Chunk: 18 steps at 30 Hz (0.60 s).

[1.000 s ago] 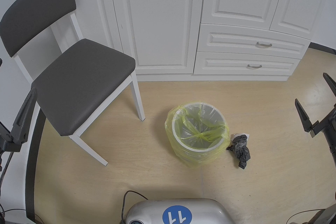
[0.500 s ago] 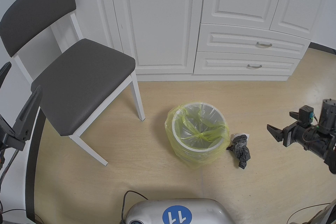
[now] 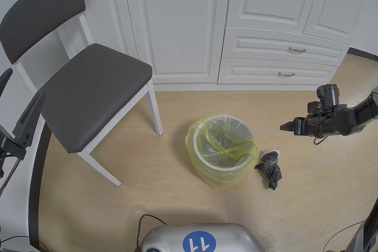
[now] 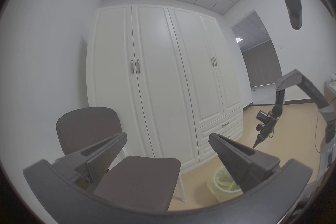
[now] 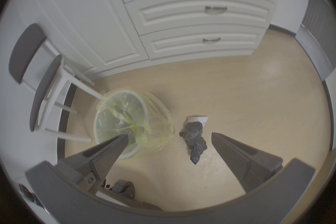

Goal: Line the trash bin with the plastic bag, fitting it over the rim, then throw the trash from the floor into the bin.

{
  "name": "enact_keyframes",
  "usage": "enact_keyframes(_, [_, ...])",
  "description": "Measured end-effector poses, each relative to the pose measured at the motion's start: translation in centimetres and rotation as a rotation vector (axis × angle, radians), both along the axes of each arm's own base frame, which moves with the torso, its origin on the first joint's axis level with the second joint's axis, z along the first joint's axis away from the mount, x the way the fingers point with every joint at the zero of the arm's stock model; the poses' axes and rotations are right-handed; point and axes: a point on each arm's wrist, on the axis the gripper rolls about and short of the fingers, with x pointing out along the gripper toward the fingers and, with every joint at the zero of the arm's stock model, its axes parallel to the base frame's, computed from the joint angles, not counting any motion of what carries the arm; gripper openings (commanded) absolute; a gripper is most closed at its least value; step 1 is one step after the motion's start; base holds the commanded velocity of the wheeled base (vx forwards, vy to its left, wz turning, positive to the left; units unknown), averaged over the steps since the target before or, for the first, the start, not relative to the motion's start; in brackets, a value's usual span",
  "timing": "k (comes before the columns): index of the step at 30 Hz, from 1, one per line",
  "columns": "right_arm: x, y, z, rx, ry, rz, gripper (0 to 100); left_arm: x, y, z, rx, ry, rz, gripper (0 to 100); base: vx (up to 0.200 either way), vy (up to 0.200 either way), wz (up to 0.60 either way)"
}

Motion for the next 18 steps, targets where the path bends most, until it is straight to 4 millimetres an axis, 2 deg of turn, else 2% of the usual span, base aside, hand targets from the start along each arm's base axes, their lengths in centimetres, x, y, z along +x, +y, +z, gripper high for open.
enact_keyframes(7, [6.9,-1.5,-3.4,0.083,0.099,-0.086,100,0.8,0.1,-0.3,-0.001,0.041,0.026,100,0.000,0.000,0.00])
enact_keyframes(11, [10.4,-2.6,-6.5,0.106,0.150,-0.149,100,1.7,0.2,-0.7,0.006,0.079,0.051,100,0.000,0.000,0.00])
enact_keyframes(15, [13.2,-3.5,-10.7,0.099,0.202,-0.204,100,2.8,0.3,-1.2,0.013,0.126,0.083,100,0.000,0.000,0.00])
enact_keyframes(18, [14.4,-4.0,-14.6,0.077,0.258,-0.238,100,3.6,0.5,-1.7,0.018,0.164,0.109,100,0.000,0.000,0.00])
